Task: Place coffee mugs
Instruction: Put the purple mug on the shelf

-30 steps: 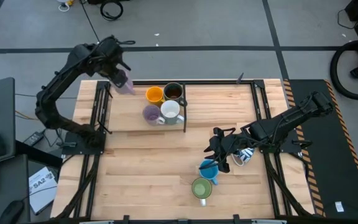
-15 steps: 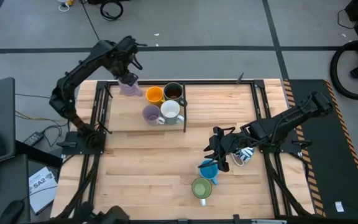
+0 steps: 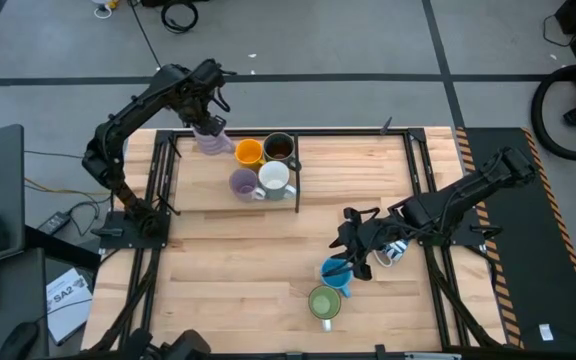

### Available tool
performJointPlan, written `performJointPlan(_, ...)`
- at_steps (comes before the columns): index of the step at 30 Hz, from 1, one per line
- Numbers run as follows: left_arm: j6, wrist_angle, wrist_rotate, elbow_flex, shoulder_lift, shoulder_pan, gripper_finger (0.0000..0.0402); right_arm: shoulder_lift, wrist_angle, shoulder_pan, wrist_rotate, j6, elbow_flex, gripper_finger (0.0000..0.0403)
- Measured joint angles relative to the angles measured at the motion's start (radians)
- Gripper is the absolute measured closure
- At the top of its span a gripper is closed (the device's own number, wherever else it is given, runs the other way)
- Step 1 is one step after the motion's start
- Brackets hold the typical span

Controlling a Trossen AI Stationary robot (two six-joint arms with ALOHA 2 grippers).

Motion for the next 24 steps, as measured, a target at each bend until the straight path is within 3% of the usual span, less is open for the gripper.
performJointPlan(7, -0.012, -0.056, 0.034, 0.000, -0.023, -0.030, 0.0372, 0.000, 0.000, 0.023, 0.035, 0.025, 0.000, 0.0263)
performJointPlan(12, -0.043, -0.047, -0.042, -0.002, -0.031, -0.048, 0.0372, 0.000, 0.001, 0.058, 0.121, 0.037, 0.000, 0.0263)
performJointPlan(24, -0.072, 0.096, -0.059, -0.210, -0.032, -0.050, 0.0372, 0.000, 0.026, 0.129, 0.200, 0.037, 0.000, 0.0263)
